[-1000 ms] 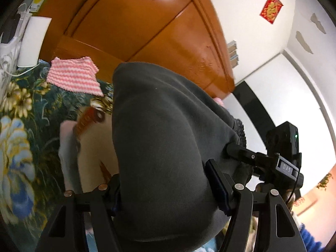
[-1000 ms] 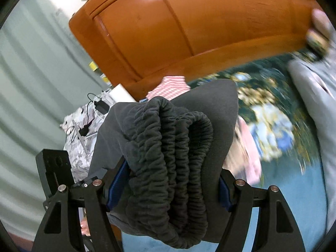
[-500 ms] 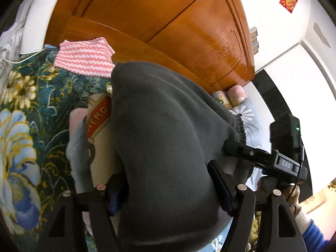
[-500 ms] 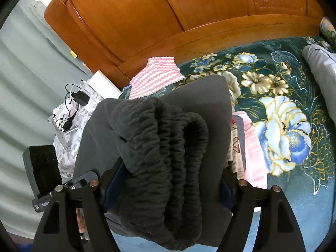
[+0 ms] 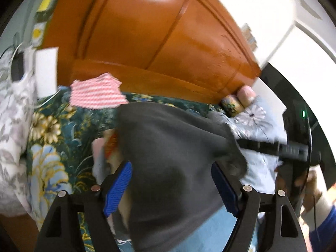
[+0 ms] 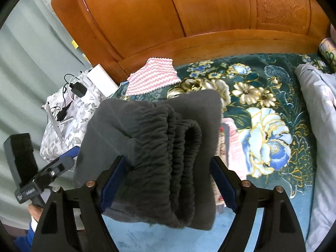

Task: Fold clothes
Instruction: 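Carry the bundle with both grippers toward the clothes stack by the headboard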

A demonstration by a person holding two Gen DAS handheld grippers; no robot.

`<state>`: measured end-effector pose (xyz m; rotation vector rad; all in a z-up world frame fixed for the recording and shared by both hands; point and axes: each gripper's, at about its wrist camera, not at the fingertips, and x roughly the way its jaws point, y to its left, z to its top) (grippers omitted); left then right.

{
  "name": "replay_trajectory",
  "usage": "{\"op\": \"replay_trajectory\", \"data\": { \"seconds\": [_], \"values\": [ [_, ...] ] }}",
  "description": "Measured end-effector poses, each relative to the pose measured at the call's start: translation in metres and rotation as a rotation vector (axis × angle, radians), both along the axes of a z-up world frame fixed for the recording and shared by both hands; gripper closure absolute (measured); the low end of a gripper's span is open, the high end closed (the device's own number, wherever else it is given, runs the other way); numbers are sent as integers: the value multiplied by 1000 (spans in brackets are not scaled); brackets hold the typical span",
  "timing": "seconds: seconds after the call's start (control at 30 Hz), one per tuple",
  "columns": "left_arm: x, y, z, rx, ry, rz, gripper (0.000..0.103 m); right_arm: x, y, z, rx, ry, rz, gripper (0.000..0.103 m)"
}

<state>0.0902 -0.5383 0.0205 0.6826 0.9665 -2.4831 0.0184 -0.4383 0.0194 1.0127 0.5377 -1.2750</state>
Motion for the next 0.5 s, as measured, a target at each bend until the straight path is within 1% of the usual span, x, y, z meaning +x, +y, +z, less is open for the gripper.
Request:
{"op": "replay_trajectory", "data": {
  "seconds": [0.07,0.13,0.27,0.4,0.47,0.5],
  "values": [
    [-8,8,1,-22,2,-31,21,-9,10,15,-63,-23,-68,21],
    [-17,12,-3,-38,-14,-39,19,-2,21,28,-117,-35,-57,21],
    [-23,16,-8,-74,-20,-26,14,18,15,5,-76,-4,4,21],
    [-27,14,-13,-65,-3,-66,14,39,9,-21,-30,29,67,21],
    [-30,12,-14,-69,-6,-76,14,30,1,-41,17,-17,9,20],
    [-31,12,-13,-73,-13,-74,14,26,0,-44,14,-40,-10,20]
  ]
}}
